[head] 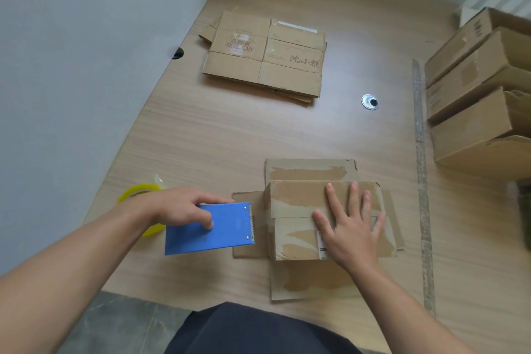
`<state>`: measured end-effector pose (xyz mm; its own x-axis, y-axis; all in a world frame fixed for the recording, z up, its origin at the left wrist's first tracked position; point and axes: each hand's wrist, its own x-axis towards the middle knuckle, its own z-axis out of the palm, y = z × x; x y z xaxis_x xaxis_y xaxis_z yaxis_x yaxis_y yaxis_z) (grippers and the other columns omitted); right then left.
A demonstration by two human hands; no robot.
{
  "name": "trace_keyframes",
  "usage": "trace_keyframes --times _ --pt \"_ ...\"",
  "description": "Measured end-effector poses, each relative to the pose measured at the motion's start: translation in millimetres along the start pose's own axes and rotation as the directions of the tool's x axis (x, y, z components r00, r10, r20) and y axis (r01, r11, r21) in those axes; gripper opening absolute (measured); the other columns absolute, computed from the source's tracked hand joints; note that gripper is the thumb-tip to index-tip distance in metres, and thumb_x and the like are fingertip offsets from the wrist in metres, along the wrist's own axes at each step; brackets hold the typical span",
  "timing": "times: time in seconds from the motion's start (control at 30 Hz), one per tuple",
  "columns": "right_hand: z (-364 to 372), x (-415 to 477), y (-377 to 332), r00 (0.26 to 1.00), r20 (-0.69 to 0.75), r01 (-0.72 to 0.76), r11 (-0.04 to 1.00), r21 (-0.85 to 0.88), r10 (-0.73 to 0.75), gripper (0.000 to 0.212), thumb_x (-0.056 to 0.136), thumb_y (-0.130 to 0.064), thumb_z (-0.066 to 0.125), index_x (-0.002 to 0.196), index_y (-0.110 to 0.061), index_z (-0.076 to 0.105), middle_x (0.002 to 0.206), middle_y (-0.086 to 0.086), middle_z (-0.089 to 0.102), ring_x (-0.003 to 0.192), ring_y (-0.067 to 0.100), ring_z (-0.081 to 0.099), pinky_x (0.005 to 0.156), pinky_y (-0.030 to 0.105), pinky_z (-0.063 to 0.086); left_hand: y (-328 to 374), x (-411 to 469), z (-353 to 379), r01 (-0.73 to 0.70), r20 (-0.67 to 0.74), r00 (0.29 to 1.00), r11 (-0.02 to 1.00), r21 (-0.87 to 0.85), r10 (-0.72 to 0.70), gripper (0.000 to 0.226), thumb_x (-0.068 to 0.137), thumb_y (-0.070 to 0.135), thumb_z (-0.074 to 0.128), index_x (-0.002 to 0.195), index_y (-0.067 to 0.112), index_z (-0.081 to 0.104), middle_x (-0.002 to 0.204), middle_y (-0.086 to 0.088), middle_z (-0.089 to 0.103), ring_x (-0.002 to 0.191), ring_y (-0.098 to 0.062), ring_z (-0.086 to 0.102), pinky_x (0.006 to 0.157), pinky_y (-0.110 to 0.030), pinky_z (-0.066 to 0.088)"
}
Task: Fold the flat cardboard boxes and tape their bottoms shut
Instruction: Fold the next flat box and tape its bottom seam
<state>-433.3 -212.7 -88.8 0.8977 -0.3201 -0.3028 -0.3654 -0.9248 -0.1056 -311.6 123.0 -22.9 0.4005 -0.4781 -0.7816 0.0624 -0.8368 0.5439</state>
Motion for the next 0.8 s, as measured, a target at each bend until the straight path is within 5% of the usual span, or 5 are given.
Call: trace_keyframes --times 0.17,0.37,0.5,0.63,0.8 --pt "-3 -1 0 1.000 0.016 0.000 1.000 0.002 0.000 0.065 0.080 -0.088 -0.005 0.140 -0.067 -0.021 0.159 -0.011 -0.032 0.145 0.016 -0.034 0.113 0.054 -0.023 28 27 12 0.008 -0.020 1.000 0.990 0.139 -0.005 0.057 0.085 0.031 0.062 0.131 0.062 0.047 0.128 0.020 0.056 0.114 -0.011 0.053 0.100 -0.031 0.042" --pt "-5 -2 -5 0.999 0.035 -0.017 1.000 -0.007 0.018 0.067 0.083 -0.085 0.000 0.144 -0.063 -0.017 0.157 -0.011 -0.035 0.145 0.017 -0.033 0.115 0.057 -0.020 49 37 15 0.020 -0.056 0.998 0.979 0.203 -0.009 0.059 0.084 0.031 0.060 0.139 0.047 0.050 0.132 0.009 0.058 0.115 -0.018 0.053 0.097 -0.033 0.046" --pt "-6 -4 -9 0.999 0.042 -0.021 1.000 -0.009 0.022 0.067 0.085 -0.081 0.001 0.146 -0.059 -0.017 0.158 -0.009 -0.034 0.146 0.019 -0.033 0.114 0.058 -0.021 64 34 28 0.080 -0.153 0.988 0.945 0.317 -0.033 0.047 0.081 0.034 0.053 0.127 0.038 0.059 0.125 0.004 0.064 0.111 -0.022 0.058 0.094 -0.041 0.051" --pt "-8 -4 -10 0.999 0.041 -0.027 1.000 -0.002 0.027 0.068 0.086 -0.080 0.002 0.147 -0.058 -0.015 0.160 -0.007 -0.031 0.147 0.021 -0.031 0.114 0.059 -0.019 80 33 35 0.155 -0.245 0.967 0.918 0.365 -0.066 0.039 0.077 0.033 0.048 0.113 0.033 0.063 0.106 0.005 0.067 0.097 -0.023 0.060 0.083 -0.034 0.052" --pt "-11 -2 -11 0.998 0.052 -0.034 0.999 0.038 0.032 0.067 0.089 -0.078 0.008 0.150 -0.057 -0.009 0.162 -0.006 -0.028 0.148 0.022 -0.029 0.112 0.060 -0.020 96 41 54 0.260 -0.394 0.916 0.867 0.426 -0.080 0.037 0.079 0.028 0.045 0.112 0.027 0.062 0.113 0.000 0.066 0.100 -0.028 0.060 0.074 -0.032 0.042"
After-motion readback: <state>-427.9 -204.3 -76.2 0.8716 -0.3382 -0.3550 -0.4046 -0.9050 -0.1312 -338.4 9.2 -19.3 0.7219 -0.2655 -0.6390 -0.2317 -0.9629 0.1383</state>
